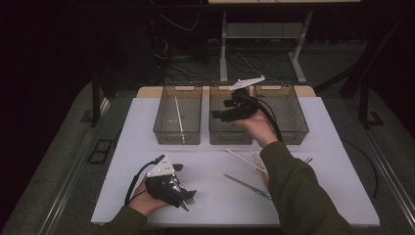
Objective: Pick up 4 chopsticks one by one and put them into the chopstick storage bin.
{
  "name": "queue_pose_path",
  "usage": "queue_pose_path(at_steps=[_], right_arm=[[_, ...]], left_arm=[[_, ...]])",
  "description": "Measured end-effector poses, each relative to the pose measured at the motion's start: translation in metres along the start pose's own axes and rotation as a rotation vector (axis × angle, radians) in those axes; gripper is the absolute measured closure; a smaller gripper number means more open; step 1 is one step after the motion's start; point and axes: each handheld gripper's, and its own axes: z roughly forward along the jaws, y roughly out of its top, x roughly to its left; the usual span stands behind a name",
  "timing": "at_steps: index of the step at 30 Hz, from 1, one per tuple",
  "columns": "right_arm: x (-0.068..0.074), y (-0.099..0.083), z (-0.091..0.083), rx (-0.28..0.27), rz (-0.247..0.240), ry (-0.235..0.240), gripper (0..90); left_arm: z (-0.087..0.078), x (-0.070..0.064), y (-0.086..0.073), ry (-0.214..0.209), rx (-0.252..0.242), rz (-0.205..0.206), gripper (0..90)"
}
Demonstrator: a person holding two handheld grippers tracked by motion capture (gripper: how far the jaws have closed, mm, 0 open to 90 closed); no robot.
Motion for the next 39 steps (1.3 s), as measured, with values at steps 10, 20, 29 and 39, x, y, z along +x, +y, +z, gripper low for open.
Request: queue_pose_path(at_steps=[10, 20, 29, 39], right_arm=[[0.000, -0.014, -0.023, 0.004, -0.027, 0.008, 28.9], [-0.009, -0.051, -0.054, -0.016, -0.035, 0.029, 29.1], [-0.020, -0.087, -0.079, -0.039, -0.012, 0.056, 28.6], [-0.029, -0.121, -0.105, -0.046, 0.007, 0.024, 30.5]], left_arm=[[-0.001, 0.000, -0.001, 0.000, 0.000, 0.004, 0.0], [-0.001, 0.001, -0.001, 0.008, 0.000, 0.003, 0.0], [-0.002, 0.002, -0.001, 0.013, -0.001, -0.005, 0.0], [0.000, 0.002, -0.002, 0.013, 0.003, -0.009, 0.0]])
